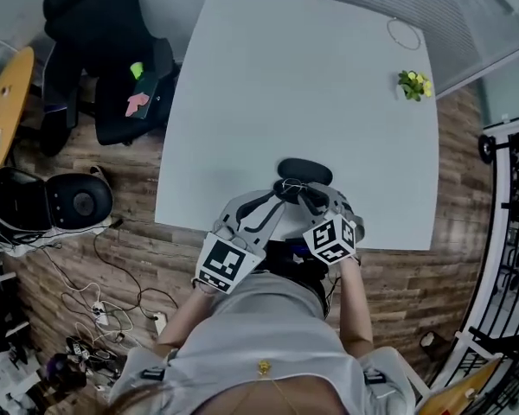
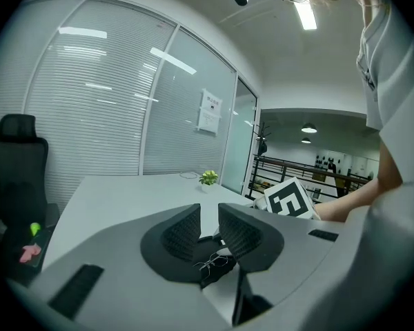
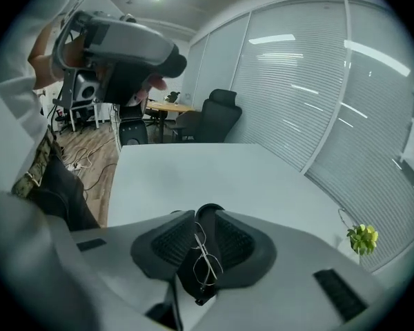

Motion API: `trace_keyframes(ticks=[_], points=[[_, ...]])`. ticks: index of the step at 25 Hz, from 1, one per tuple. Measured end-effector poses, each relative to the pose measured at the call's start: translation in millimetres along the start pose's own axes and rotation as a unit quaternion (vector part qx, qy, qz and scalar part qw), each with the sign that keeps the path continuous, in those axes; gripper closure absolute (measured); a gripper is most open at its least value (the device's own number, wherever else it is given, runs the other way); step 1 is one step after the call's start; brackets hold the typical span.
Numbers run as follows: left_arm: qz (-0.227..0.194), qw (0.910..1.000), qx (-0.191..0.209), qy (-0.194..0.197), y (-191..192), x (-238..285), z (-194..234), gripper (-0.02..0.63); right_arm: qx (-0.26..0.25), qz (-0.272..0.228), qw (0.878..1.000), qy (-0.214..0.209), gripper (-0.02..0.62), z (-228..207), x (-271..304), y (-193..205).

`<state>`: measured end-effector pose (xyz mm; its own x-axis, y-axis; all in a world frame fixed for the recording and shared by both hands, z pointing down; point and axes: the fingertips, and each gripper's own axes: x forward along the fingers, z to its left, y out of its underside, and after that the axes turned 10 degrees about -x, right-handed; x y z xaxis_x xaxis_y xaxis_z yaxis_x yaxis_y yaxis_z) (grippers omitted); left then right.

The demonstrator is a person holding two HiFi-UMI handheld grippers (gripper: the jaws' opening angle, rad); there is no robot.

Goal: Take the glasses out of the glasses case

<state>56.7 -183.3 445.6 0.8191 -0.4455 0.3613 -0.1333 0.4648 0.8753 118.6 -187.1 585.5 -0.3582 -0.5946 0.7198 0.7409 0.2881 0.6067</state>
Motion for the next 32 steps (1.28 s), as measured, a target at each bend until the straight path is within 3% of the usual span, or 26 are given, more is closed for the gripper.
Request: trace_keyframes(ticks=[8,21,32], points=[[0.001,0.9996,-0.014,-0.025,6,1,6,0.509,-0.039,0.043,0.996,-0.063,0.478,12,35,36],[0.005,0.997,-0.031,-0.07,14,-10,22,0.509,-0.077,0.097,0.979,-0.163,0.439,26,80,77],[0.005,0.9961,-0.034,-0.081,17,-12,25,0.509,-0.119,0.104,0.969,-0.189,0.474,31,91,84]])
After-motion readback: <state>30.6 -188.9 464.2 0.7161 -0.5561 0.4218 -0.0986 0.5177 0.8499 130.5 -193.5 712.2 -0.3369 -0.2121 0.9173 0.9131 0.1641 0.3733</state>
